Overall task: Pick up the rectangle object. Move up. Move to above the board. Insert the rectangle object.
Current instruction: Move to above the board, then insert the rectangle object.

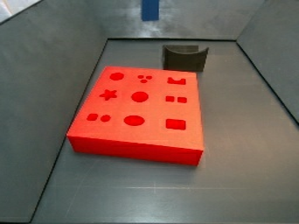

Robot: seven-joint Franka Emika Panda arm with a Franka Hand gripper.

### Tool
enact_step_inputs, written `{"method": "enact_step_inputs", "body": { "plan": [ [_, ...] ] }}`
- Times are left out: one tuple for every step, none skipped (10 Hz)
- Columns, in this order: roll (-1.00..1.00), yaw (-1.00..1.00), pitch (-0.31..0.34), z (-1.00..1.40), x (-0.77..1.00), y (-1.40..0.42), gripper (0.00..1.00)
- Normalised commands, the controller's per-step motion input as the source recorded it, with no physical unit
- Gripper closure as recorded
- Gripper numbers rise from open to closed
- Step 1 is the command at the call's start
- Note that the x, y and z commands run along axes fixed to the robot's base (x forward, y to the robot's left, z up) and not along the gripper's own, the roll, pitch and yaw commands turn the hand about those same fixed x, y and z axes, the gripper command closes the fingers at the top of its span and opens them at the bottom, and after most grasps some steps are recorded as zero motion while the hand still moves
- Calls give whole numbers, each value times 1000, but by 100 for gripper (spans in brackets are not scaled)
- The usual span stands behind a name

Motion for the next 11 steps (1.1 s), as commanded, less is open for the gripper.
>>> {"method": "enact_step_inputs", "body": {
  "plan": [
    [71, -904, 194, 128, -55, -1000, 100],
    [52, -638, 187, 128, -31, -1000, 100],
    [39, -409, 179, 126, 6, -936, 100],
    [31, -198, 168, 77, 47, -559, 100],
    [29, -80, 151, 49, 68, -304, 100],
    [-4, 0, -7, -3, 0, 0, 100],
    [0, 0, -4, 0, 0, 0, 100],
    [0, 0, -7, 0, 0, 0, 100],
    [0, 0, -56, -171, 0, -46, 100],
    [37, 0, -69, -400, 0, -234, 100],
    [33, 0, -74, -540, 60, -283, 100]
  ]
}}
